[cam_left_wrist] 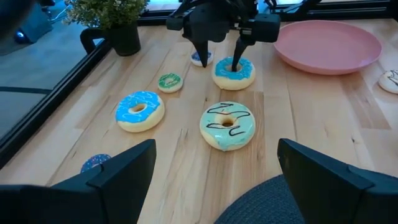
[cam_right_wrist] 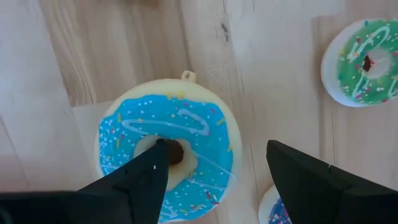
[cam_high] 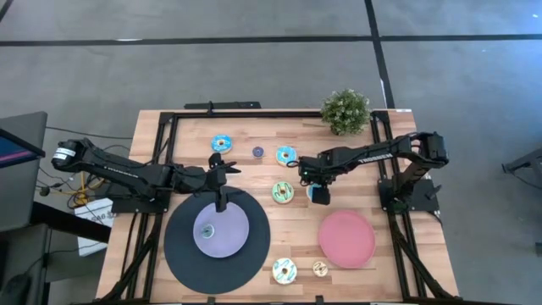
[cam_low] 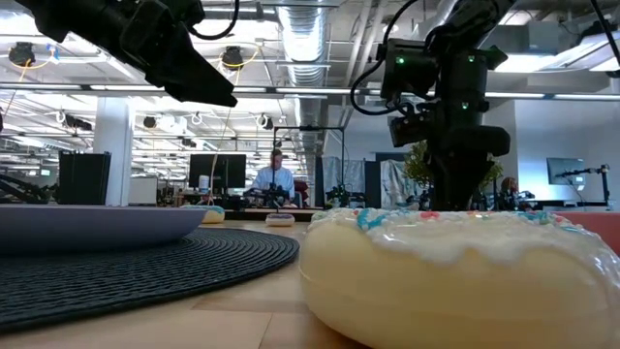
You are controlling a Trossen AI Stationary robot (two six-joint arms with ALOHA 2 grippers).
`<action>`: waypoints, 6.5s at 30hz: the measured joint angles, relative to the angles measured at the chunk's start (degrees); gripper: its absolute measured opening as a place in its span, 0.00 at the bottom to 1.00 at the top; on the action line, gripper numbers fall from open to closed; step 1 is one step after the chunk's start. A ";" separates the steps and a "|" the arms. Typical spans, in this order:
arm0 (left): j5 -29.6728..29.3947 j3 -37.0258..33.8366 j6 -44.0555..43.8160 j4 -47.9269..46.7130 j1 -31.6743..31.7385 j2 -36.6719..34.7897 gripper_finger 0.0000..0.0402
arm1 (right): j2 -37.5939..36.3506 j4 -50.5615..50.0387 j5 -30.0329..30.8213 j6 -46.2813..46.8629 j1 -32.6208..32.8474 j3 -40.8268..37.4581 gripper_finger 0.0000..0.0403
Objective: Pick & Place donuts
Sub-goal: Put the bottom large blue donut on the pink plate, then put the top small dark blue donut on the purple plate
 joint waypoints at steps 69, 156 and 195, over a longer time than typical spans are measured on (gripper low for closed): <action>0.00 0.00 -0.02 0.00 -0.02 0.00 0.82 | 0.02 4.79 -1.11 7.11 2.34 -3.30 0.33; 0.57 0.00 -1.53 0.44 -0.02 0.02 0.82 | -22.60 -5.22 4.93 104.53 60.44 -17.62 0.64; -7.41 8.14 -22.19 -5.36 10.19 15.09 0.94 | -38.71 -20.21 46.74 105.03 60.33 -22.61 0.64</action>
